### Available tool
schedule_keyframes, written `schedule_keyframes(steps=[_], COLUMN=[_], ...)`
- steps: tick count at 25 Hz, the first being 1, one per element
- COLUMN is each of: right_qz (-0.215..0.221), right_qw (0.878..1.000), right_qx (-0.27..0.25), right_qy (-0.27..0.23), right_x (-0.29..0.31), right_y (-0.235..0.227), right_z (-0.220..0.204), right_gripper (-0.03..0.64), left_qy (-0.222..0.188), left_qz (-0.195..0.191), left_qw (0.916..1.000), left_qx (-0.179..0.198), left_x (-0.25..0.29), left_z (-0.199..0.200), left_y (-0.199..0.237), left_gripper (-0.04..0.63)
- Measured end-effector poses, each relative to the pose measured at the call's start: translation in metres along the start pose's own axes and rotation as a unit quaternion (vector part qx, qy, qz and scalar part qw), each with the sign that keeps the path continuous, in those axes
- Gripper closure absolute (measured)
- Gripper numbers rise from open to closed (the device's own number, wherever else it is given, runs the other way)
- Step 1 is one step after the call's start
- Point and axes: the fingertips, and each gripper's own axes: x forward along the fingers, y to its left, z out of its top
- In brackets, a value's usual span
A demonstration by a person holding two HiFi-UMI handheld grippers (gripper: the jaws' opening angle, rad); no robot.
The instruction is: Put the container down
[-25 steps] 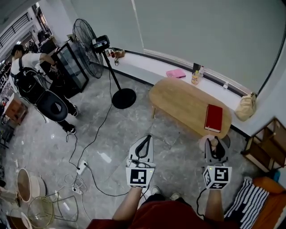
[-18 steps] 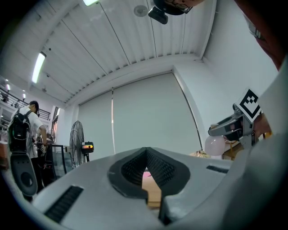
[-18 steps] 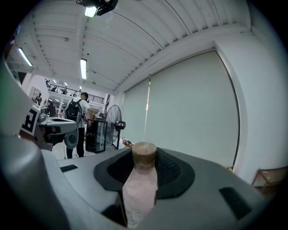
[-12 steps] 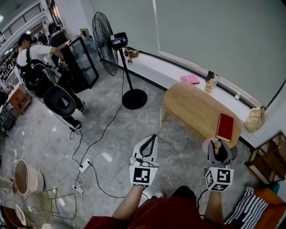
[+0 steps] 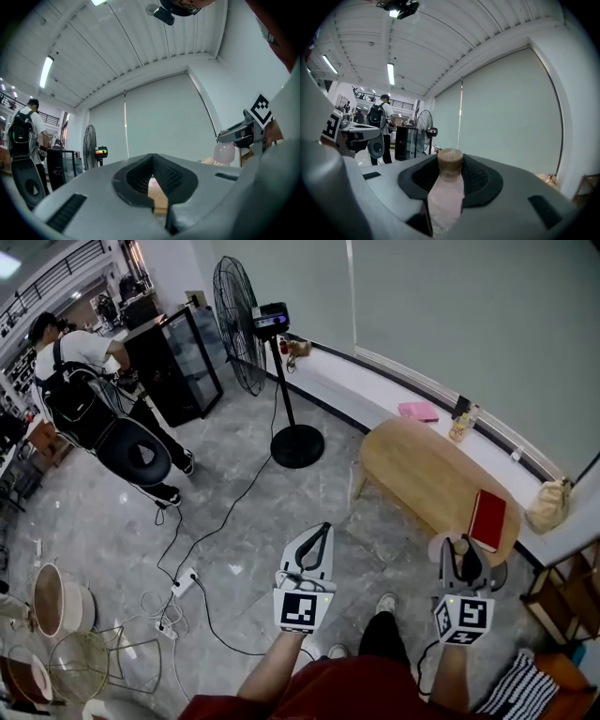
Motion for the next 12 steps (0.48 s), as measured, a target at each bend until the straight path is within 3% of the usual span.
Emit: schedule_keyframes(steps=[12], right_qz=[0.016], right_qw=[1.000], right_qx=[0.015], right_qy=[0.009], right_x=[0.090], right_y=[-0.083], right_z=[-0.001], right_gripper=[0.479], left_qy=[-0.010], left_qz=[0.000], left_qw=[0.9993], left_qx=[0.036], left_x=[0.121], left_z=[0.002], left_y=[-0.018], left_gripper=[0.591])
